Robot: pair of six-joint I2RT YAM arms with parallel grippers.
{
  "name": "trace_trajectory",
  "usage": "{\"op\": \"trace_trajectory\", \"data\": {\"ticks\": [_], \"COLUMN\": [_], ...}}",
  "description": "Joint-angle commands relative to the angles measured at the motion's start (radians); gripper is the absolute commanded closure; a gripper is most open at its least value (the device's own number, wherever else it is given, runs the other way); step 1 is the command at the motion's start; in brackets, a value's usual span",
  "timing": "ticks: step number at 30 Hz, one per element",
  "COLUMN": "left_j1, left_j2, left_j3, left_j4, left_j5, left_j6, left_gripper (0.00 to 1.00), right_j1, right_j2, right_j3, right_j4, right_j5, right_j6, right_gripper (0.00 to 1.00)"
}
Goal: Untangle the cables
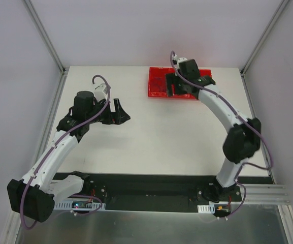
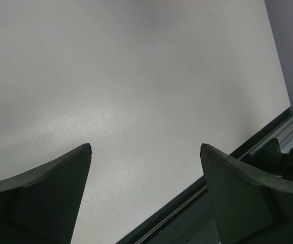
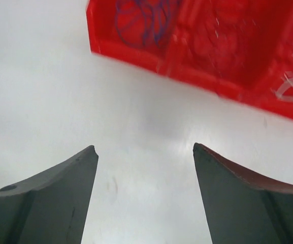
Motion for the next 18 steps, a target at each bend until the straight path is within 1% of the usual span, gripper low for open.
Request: {"op": "trace_trajectory", "data": {"ticks": [1,3,7,8,13,16,17,18], "left_j1": [0.014,0.014,0.011,0.01,0.004,0.002,0.002,0.002], "left_j2": [-0.074,-0.118,-0.195,-0.218,-0.334,-0.397,-0.416,-0.435], "left_j3": [-0.029,-0.072,-0.158,-0.17,-0.235,-0.255,-0.261,-0.266], "left_j4": [0.041,0.081,0.176,0.192,0.251,0.254,0.253,0.252], "left_j5": [0.019,0.024,0.01,0.007,-0.037,-0.063,-0.074,-0.085], "left_j6": [-0.012,-0.024,-0.059,-0.065,-0.087,-0.09,-0.09,-0.09], "left_gripper": [0.12,0.11,0.07,0.06,0.06,0.06,0.06,0.06], "right_j1": [0.003,0.004,0.003,0.003,0.004,0.003,0.001,0.0], "right_j2": [-0.395,-0.547,-0.803,-0.865,-1.166,-1.339,-1.39,-1.443], "right_j3": [-0.373,-0.539,-0.778,-0.83,-1.022,-1.123,-1.157,-1.183], "right_j4": [0.134,0.163,0.174,0.174,0.177,0.163,0.19,0.198], "right_j5": [0.137,0.161,0.172,0.175,0.258,0.36,0.335,0.269], "right_j6": [0.012,0.033,0.078,0.093,0.147,0.277,0.262,0.237], "right_gripper": [0.18,0.13,0.01,0.04,0.04,0.04,0.04,0.04]}}
